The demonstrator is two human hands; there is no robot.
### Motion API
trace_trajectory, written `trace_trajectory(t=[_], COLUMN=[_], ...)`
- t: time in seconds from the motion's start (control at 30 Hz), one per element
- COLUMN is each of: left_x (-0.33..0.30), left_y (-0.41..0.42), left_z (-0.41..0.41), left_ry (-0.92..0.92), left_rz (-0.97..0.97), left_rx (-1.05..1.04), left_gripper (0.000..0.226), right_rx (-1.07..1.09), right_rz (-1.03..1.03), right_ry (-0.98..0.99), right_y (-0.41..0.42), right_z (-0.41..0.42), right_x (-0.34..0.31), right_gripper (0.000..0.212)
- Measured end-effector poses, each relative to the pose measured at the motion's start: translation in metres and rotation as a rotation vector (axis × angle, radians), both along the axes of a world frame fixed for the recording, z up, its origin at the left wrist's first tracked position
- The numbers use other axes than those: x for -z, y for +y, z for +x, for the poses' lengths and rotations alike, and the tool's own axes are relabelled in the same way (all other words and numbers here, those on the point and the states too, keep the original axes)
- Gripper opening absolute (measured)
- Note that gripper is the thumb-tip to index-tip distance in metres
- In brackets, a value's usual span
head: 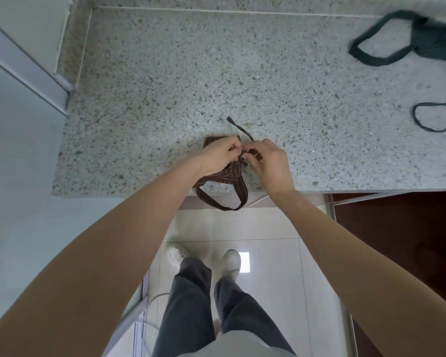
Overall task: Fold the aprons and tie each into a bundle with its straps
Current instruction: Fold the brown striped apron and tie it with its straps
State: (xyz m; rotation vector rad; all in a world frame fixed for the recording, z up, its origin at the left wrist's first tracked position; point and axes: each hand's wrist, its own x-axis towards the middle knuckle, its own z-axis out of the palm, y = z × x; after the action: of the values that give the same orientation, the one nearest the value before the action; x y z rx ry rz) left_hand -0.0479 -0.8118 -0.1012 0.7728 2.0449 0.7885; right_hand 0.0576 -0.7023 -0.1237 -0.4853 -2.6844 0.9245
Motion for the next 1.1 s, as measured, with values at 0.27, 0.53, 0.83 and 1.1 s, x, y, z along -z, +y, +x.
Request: trace_trajectory(t=[0.27,0.53,0.83,1.1], left_x=[-0.002,0.001,0.002,0.006], left_y=[0.001,-0.008,-0.008,-0.016], left_z=[0.011,0.002,0.007,0.001], left_ry=[-0.060,-0.095,0.031,-0.008], left_rz=[0.006,0.054,0.130,0.170], left_rx=[-0.141,-0.104,-0.227,-0.295], left_gripper=[0.020,0.032,0.030,0.022], right_rx=[0.013,0.062,0.032,0.246], right_rz=[-0.060,-0.053,0.107,-0.470], right_ry=[-0.233,-0.276,-0.515,-0.470], right_y=[0.008,0.019,0.034,0.035], right_z=[-0.004,0.001,-0.006,-0.006], right_x=[-0.011,-0.009,-0.008,-0.011], right_gripper=[0.018,0.018,0.016,0.027])
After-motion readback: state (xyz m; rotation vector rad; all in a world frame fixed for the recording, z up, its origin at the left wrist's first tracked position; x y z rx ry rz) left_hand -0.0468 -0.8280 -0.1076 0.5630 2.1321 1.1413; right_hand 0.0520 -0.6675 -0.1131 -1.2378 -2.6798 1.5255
